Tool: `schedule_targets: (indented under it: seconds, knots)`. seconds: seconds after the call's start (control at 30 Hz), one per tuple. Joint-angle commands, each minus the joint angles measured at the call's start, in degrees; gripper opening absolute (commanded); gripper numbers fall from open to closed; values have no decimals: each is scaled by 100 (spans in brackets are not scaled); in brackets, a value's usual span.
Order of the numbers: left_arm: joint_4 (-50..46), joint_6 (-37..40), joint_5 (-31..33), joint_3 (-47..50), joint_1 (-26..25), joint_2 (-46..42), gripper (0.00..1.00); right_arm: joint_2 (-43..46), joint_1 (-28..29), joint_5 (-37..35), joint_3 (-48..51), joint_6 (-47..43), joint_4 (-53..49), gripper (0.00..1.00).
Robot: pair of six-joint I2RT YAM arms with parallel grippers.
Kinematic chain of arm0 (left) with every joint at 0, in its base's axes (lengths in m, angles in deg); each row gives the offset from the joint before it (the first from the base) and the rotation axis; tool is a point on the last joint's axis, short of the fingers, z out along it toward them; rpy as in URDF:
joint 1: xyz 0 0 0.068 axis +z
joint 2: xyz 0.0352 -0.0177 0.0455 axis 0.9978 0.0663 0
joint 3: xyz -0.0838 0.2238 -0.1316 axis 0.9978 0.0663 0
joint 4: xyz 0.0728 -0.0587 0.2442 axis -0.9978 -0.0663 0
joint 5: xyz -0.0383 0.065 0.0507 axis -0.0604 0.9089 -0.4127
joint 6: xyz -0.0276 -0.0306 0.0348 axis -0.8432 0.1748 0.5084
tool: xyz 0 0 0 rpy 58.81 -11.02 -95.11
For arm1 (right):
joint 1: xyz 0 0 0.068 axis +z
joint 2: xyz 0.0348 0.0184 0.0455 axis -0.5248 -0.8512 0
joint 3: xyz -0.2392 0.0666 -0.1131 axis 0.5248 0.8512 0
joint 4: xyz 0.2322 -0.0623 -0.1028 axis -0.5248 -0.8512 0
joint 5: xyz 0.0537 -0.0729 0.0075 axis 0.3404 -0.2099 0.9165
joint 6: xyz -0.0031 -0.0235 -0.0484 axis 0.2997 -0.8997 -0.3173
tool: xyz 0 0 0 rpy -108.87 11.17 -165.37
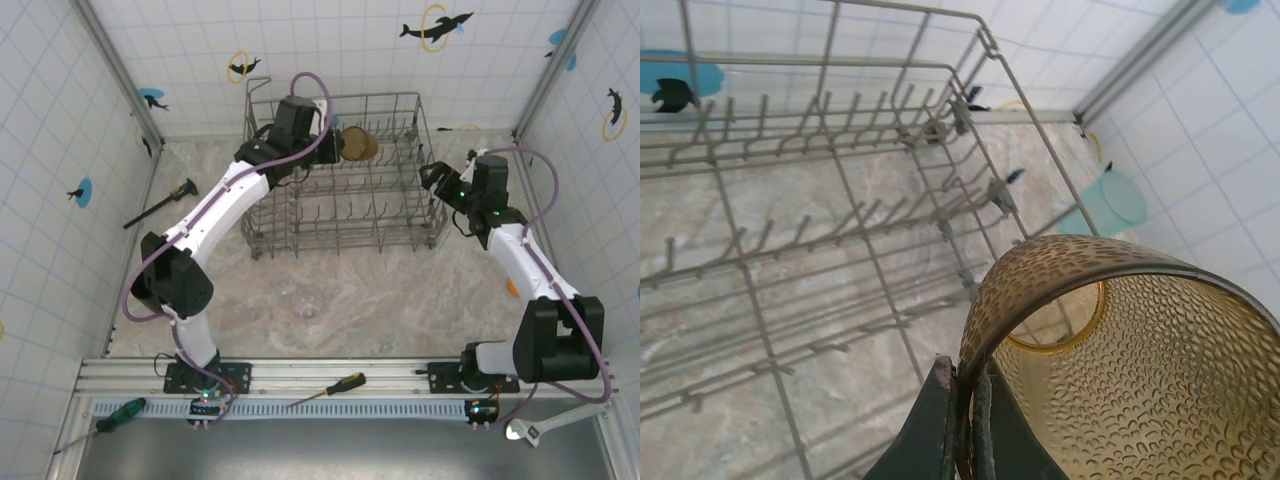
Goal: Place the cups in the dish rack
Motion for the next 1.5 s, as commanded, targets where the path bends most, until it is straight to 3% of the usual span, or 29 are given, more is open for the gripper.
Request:
schedule_targets:
  seconds: [0.0, 0.23, 0.6, 0.9, 1.23, 1.47]
  knots:
    - [527, -244, -637, 243, 357, 14, 0, -207, 216, 239, -283, 240, 788, 100]
    - [1619, -891, -1862, 956, 1072, -7, 0, -774, 740, 491, -428, 715, 1473, 100]
    - [2678, -1456, -2875, 1527, 1474, 34, 0, -1610, 1130, 911, -639, 2070, 3129, 100]
    - [3451, -1826, -3339, 1789, 1532, 200, 0, -2262, 1438, 825, -883, 3356, 4367, 100]
    - [3748, -1989, -3388, 1800, 1528, 414, 0, -2580, 1599, 248, -910, 4408, 5368, 100]
    - [3925, -2108, -3408, 1852, 1532, 479, 0, -2807, 1744, 68, -1132, 4783, 5460, 100]
